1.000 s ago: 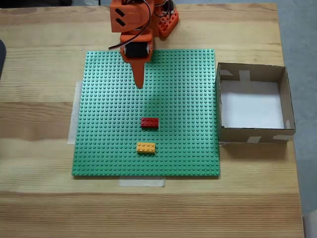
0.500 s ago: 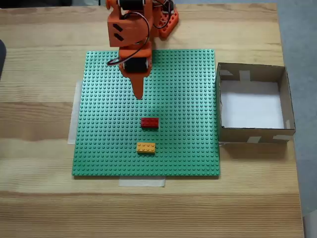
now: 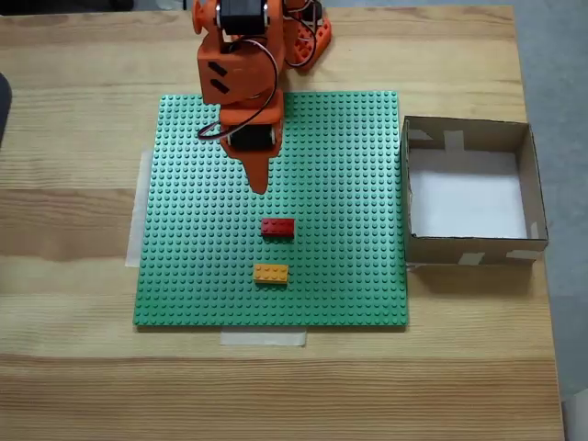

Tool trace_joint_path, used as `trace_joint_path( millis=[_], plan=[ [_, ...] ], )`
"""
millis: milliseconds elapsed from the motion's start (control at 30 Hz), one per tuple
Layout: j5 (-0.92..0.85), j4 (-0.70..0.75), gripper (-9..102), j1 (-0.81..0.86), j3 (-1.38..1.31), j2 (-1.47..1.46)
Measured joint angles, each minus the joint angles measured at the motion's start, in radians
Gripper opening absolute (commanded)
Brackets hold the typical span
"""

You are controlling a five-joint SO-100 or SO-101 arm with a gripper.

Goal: Pick the red lego block and put it in the box.

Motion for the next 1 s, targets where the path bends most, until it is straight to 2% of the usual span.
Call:
trace_joint_path(
  millis=[233,500,833,1000],
  plan=[
    [0.02,0.034,-1,-0.005,-0.049,-0.087],
    [0.046,0.14,-1,-0.005,-0.221,-0.233],
    [0.071,0.184,-1,0.011,-0.313,-0.308],
    [0.077,0.199,3,0.011,-0.324,-0.319]
  ],
)
